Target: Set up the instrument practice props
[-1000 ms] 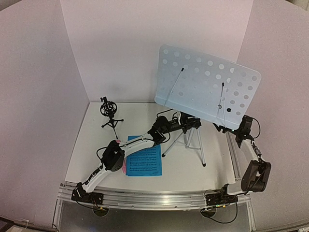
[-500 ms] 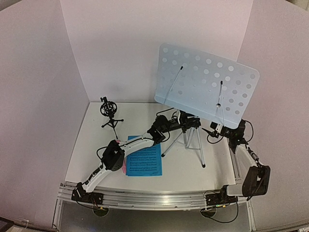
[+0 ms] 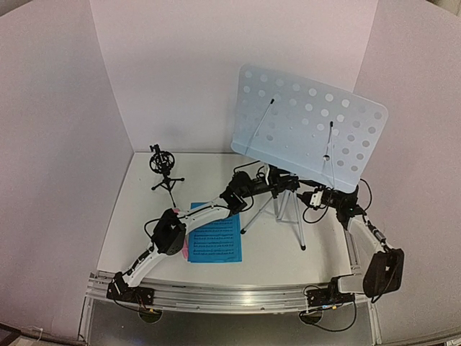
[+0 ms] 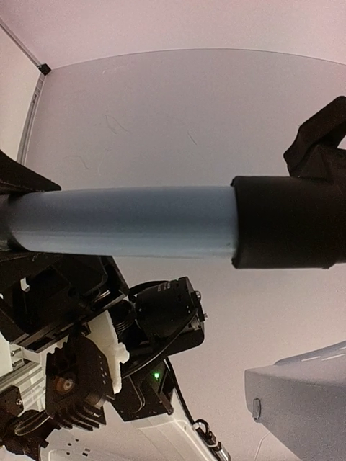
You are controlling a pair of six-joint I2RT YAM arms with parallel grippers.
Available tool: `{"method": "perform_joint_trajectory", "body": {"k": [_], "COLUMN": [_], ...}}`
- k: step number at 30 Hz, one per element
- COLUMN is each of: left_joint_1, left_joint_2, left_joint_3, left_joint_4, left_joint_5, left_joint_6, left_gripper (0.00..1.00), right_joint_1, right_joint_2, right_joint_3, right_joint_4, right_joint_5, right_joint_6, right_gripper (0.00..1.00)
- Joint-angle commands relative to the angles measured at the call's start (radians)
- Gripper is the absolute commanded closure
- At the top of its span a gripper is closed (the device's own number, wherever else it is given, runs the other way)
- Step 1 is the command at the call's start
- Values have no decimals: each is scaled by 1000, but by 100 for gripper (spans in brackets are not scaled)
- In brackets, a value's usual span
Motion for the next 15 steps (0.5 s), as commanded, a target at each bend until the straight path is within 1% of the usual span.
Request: {"method": "perform_joint_trajectory", "body": {"k": [1, 3, 5, 9, 13, 15], "left_joint_1": [26, 26, 26, 26, 26, 26], "left_joint_2": [35, 39, 46, 53, 56, 59], "left_joint_3": [31, 40, 52, 62, 63, 66], "left_joint_4": [12, 7, -1, -9, -10, -11], "left_joint_5": [12, 14, 15, 13, 13, 14], "left_joint_6": [32, 32, 33, 48, 61, 65], "left_gripper": [100, 100, 100, 100, 100, 100], "right_joint_1": [33, 34, 35, 34, 35, 33], "right_joint_2": [8, 14, 21, 48, 80, 79], "right_joint_3": [51, 63, 74, 94, 120, 115], "right_joint_4": [-55, -56, -57, -66, -112, -117], "right_joint_5": [16, 21, 16, -6, -11, -5], "right_joint_6": [-60, -58, -57, -55, -35, -5], "right_gripper": [49, 50, 54, 67, 79, 87]}}
